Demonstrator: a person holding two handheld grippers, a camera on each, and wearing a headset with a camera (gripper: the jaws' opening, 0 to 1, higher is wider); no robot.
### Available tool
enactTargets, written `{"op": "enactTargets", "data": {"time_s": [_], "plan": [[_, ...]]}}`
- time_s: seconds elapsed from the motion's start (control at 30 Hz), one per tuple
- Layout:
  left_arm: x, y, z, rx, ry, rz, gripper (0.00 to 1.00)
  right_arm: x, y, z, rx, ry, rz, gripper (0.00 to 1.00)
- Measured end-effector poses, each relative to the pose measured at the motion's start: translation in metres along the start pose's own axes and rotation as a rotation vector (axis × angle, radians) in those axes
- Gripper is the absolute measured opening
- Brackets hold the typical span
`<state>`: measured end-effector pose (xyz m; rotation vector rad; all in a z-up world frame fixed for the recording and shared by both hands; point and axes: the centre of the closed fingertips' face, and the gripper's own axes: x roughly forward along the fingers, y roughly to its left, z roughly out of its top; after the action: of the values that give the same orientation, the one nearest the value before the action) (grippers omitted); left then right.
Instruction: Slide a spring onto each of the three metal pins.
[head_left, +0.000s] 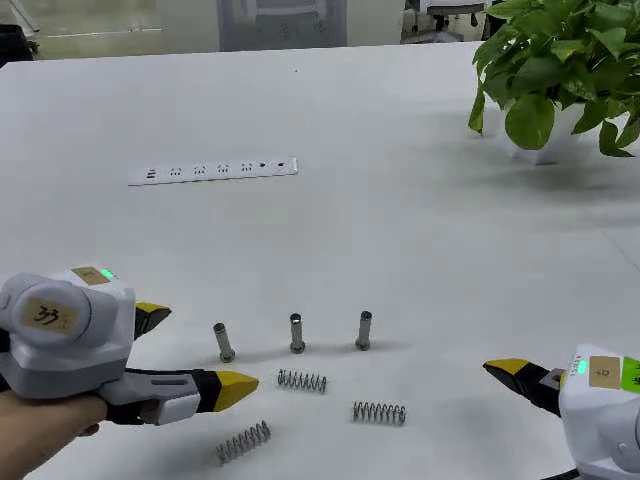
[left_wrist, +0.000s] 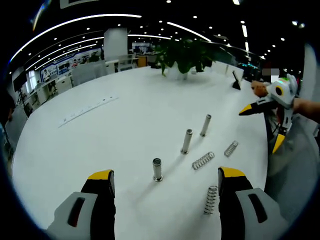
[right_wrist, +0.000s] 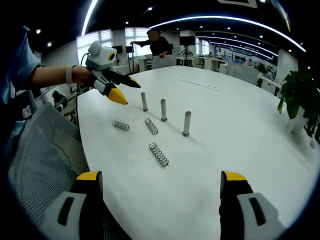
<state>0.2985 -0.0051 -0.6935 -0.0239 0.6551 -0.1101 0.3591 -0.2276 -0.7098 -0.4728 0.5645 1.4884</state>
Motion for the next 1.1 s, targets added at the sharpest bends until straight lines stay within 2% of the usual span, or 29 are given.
{"op": "enactTargets", "data": {"time_s": [0.2,0.57,0.7,0.77,0.9,1.1], "plan": [[-0.002,0.0,-0.002,0.0,-0.003,0.0,0.87,0.0,-0.002,0.002,-0.003,-0.002,-0.003,0.99],[-0.013,-0.01,-0.007,0.013,-0.017,-0.015,0.87,0.0,-0.009,0.004,-0.018,0.001,-0.013,0.99],[-0.017,-0.008,-0.01,0.016,-0.021,-0.019,0.87,0.0,-0.01,0.007,-0.027,0.001,-0.014,0.99],[-0.018,-0.014,-0.01,0.019,-0.023,-0.021,0.87,0.0,-0.01,0.008,-0.033,0.002,-0.014,0.99],[-0.021,-0.017,-0.012,0.018,-0.031,-0.025,0.87,0.001,-0.012,0.01,-0.043,0.006,-0.014,0.99],[-0.025,-0.018,-0.015,0.011,-0.038,-0.03,0.87,0.001,-0.015,0.011,-0.058,0.01,-0.014,0.99]]}}
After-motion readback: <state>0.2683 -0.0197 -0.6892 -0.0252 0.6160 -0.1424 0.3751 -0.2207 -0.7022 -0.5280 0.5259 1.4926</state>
